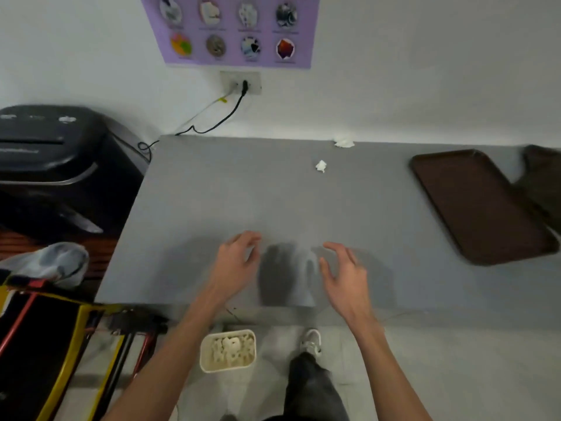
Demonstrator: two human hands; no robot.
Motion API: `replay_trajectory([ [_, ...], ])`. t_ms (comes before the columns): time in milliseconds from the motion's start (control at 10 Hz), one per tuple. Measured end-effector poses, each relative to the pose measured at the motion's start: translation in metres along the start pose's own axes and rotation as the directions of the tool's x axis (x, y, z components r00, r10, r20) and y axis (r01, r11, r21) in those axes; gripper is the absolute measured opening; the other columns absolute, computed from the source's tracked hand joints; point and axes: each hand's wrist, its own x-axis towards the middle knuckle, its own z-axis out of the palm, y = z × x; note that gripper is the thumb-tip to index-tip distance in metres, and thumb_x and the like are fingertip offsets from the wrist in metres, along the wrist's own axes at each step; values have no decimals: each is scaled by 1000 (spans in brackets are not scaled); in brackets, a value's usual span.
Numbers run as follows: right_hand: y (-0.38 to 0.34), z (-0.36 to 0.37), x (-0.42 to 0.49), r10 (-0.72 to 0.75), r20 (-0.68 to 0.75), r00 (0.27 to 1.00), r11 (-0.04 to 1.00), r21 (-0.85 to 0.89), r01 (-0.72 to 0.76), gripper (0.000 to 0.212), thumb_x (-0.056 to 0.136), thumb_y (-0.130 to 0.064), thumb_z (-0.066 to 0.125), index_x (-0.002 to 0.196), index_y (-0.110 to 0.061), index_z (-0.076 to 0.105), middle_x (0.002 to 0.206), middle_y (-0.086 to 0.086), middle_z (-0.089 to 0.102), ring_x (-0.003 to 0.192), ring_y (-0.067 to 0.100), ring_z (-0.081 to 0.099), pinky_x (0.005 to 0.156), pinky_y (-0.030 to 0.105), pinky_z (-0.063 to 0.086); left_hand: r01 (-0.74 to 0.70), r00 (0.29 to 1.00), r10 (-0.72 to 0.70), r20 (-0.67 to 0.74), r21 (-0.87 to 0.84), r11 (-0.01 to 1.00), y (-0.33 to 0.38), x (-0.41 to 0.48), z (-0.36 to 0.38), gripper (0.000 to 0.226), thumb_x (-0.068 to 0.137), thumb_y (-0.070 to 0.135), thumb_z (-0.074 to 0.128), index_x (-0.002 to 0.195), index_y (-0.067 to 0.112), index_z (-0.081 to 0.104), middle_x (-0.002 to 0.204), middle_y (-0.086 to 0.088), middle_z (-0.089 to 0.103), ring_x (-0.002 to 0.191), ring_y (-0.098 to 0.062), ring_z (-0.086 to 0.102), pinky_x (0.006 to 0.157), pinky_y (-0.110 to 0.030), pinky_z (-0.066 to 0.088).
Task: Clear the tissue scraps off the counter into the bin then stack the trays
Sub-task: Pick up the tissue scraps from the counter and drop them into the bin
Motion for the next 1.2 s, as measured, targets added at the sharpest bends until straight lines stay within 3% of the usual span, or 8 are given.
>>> replay_trajectory([
  [200, 47, -35, 106, -14, 7, 1000, 999, -46, 14, 31, 97, -19, 68, 128, -22, 66, 128, 4, 70, 120, 31, 66, 106, 38, 50, -57, 993, 50, 107, 63, 996, 48, 139, 66, 31, 93, 6, 60, 123, 14, 66, 121, -9, 71, 110, -31, 70, 98, -37, 53],
  [500, 90, -62, 215, -37, -1, 999, 998, -52, 37, 30, 97, -17, 67, 127, -22, 67, 126, 4, 69, 116, 27, 66, 102, 34, 52, -79, 967, 29, 253, 193, 978, 89, 317, 164, 42, 95, 4, 52, 135, 16, 57, 134, -13, 56, 115, -41, 61, 97, -48, 53],
  [700, 104, -64, 286, -65, 18, 998, 994, -89, 66, 28, 95, -17, 66, 123, -19, 68, 123, 6, 70, 113, 30, 67, 98, 36, 53, -150, 939, 55, 340, 258, 955, 46, 335, 217, 45, 93, -5, 52, 136, 4, 59, 149, -18, 52, 138, -42, 49, 115, -47, 41],
  [800, 98, -56, 335, -79, 62, 995, 984, -155, 87, 31, 95, -18, 63, 126, -19, 65, 126, 9, 68, 111, 35, 67, 96, 43, 56, -116, 949, 31, 315, 255, 960, 44, 317, 212, 43, 94, 3, 56, 135, 10, 65, 150, -11, 56, 136, -33, 54, 114, -41, 44],
  [900, 90, -40, 392, -94, 127, 987, 959, -253, 124, 37, 94, -14, 58, 131, -23, 61, 129, 10, 64, 111, 40, 66, 94, 51, 56, -79, 953, 6, 303, 231, 970, 49, 295, 199, 32, 96, 18, 51, 118, 12, 73, 131, -10, 66, 123, -34, 60, 102, -35, 46],
  [1000, 83, -22, 438, -117, 231, 966, 923, -334, 192, 51, 94, -2, 55, 140, -25, 55, 141, 10, 56, 122, 38, 60, 97, 49, 55, -86, 959, 2, 282, 284, 955, 47, 276, 189, 24, 97, 13, 60, 115, 10, 75, 126, -14, 68, 122, -34, 60, 100, -35, 46],
  [1100, 94, 3, 471, -91, 355, 931, 862, -440, 252, 51, 98, 0, 52, 147, -14, 51, 149, 16, 48, 134, 38, 50, 102, 49, 51, -43, 971, -28, 237, 290, 956, 35, 249, 177, 22, 88, 14, 56, 97, 13, 77, 109, -12, 73, 104, -32, 68, 89, -33, 51],
  [1200, 107, 25, 469, -91, 322, 942, 821, -511, 254, 34, 108, -10, 38, 134, 1, 58, 136, 25, 58, 124, 43, 57, 99, 44, 47, -133, 986, 105, 130, 228, 965, 16, 224, 164, 16, 76, 6, 63, 81, 14, 77, 84, -8, 74, 77, -31, 72, 74, -32, 50],
])
